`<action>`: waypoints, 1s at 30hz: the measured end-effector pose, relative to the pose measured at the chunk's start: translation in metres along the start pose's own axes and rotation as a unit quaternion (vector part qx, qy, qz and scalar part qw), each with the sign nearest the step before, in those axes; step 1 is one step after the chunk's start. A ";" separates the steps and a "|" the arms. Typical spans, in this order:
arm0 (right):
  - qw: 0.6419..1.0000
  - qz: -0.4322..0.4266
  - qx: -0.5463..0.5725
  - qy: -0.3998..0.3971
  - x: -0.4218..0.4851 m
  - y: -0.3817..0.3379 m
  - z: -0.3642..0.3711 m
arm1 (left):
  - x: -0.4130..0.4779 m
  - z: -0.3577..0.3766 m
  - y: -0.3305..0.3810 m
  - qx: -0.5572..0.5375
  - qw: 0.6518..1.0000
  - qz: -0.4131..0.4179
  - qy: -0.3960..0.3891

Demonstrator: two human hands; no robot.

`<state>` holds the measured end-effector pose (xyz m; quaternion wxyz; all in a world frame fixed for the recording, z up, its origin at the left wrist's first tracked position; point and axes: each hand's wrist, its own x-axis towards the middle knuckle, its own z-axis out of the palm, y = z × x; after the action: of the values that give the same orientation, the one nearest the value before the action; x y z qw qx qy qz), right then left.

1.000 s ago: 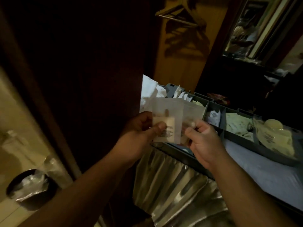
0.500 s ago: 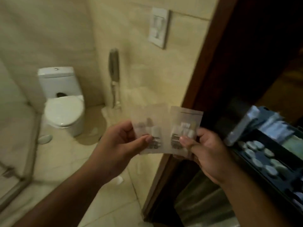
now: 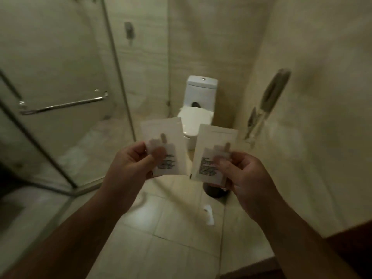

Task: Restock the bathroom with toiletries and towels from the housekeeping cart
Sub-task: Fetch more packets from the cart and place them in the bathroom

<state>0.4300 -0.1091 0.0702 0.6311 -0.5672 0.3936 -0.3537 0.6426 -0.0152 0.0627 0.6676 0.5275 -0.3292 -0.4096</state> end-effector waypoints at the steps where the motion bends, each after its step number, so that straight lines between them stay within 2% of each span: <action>1: 1.000 0.004 0.001 -0.023 0.008 0.001 0.009 | -0.002 -0.007 0.002 0.002 1.000 -0.005 0.027; 5: 0.992 0.009 0.007 -0.124 0.030 0.001 0.039 | -0.016 -0.031 0.009 0.019 0.991 -0.012 0.131; 9: 0.982 0.020 0.035 -0.185 0.046 0.007 0.066 | -0.035 -0.048 0.014 0.041 0.977 -0.006 0.211; 17: 0.957 0.025 0.042 -0.287 0.062 0.017 0.129 | -0.062 -0.092 0.025 0.033 0.958 0.021 0.286; 23: 0.953 0.037 0.047 -0.296 0.065 0.030 0.198 | -0.077 -0.150 0.033 0.014 0.938 0.040 0.343; 30: 0.932 0.032 0.035 -0.358 0.074 0.015 0.293 | -0.080 -0.234 0.051 0.002 0.923 0.065 0.380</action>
<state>0.7255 -0.0456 0.0615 0.7607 -0.6208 0.1466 -0.1206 0.8206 0.1634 0.0585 0.7666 0.6224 -0.0851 -0.1329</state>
